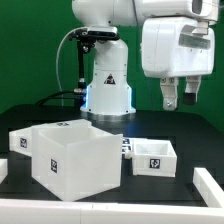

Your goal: Assemble drawer

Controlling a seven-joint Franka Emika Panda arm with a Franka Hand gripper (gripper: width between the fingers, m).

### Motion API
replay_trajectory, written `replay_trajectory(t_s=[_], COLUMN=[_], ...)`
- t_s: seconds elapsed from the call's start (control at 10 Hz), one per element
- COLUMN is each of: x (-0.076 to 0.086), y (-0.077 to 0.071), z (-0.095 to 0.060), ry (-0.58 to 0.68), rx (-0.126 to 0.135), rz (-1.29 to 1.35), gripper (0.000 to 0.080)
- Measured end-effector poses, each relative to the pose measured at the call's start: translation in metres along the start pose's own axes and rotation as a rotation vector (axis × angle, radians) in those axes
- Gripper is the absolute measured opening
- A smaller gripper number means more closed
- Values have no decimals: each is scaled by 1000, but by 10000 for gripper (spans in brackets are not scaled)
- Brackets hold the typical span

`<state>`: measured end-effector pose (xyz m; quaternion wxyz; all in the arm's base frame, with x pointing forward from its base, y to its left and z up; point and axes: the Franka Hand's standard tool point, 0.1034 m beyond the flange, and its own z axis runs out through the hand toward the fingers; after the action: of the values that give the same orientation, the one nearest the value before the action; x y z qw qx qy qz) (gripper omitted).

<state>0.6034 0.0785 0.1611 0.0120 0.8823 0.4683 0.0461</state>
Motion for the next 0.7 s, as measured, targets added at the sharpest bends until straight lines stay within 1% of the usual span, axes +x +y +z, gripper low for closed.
replay_trajectory(t_s=[0.1,0.3,0.4,0.5,0.6,0.7], x=[0,0,-3,-18,-31,-39], y=[0,0,-1,-11,-31,-55], z=[1,1,2,4,6,10], ry=[7,7,15,26,23,42], rx=[-6,-6,-14,-30,-30,-44], rz=[-9,-8,-1,15,98,183], gripper=[649,649,649,649,649,649])
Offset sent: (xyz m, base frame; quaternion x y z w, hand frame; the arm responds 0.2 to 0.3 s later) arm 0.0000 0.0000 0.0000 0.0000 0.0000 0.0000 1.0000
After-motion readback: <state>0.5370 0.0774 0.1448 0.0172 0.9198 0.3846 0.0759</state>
